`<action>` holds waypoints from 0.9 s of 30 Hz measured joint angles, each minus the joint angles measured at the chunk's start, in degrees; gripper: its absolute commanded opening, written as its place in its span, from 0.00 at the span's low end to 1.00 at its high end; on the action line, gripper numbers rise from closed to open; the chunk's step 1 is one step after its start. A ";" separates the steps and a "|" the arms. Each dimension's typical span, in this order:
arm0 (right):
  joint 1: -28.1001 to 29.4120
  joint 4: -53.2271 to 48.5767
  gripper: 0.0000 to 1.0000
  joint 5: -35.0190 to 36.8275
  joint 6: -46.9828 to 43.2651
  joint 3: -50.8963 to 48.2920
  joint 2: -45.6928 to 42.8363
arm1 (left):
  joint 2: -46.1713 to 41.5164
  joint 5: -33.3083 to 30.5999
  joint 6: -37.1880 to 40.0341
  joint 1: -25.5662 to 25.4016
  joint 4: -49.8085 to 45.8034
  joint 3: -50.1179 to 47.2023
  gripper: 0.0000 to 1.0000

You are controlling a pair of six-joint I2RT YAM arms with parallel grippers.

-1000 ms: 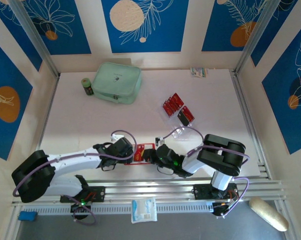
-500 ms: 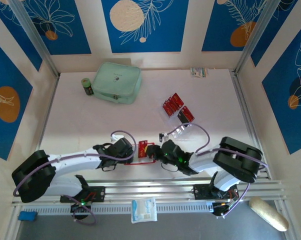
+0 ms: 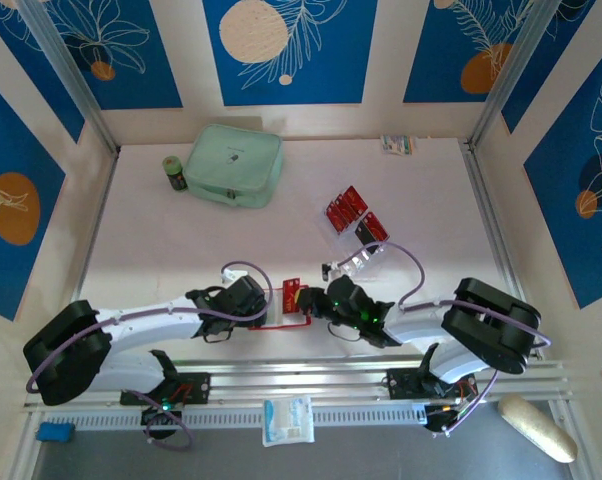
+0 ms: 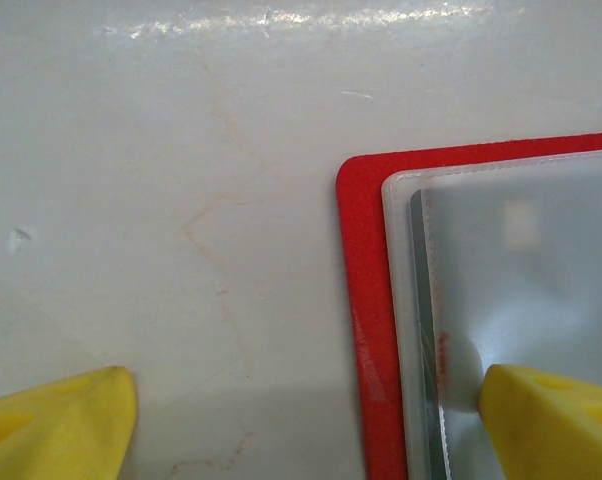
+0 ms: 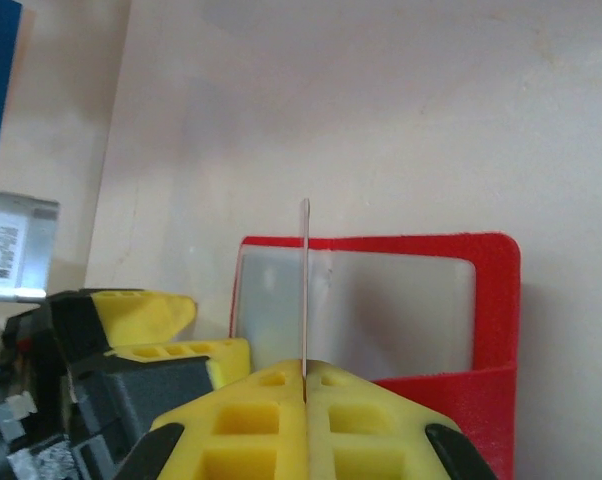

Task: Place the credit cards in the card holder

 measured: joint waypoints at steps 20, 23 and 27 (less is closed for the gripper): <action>1.44 5.16 0.00 -0.28 0.92 1.07 6.01 | -0.07 -0.09 -0.04 0.00 0.13 -0.11 0.89; 1.44 4.87 0.00 -0.17 0.92 0.96 5.62 | -0.07 -0.09 -0.04 0.00 0.15 -0.11 0.89; 1.44 3.48 0.00 0.02 0.87 0.90 3.37 | -0.07 -0.09 -0.04 0.00 0.20 -0.17 0.89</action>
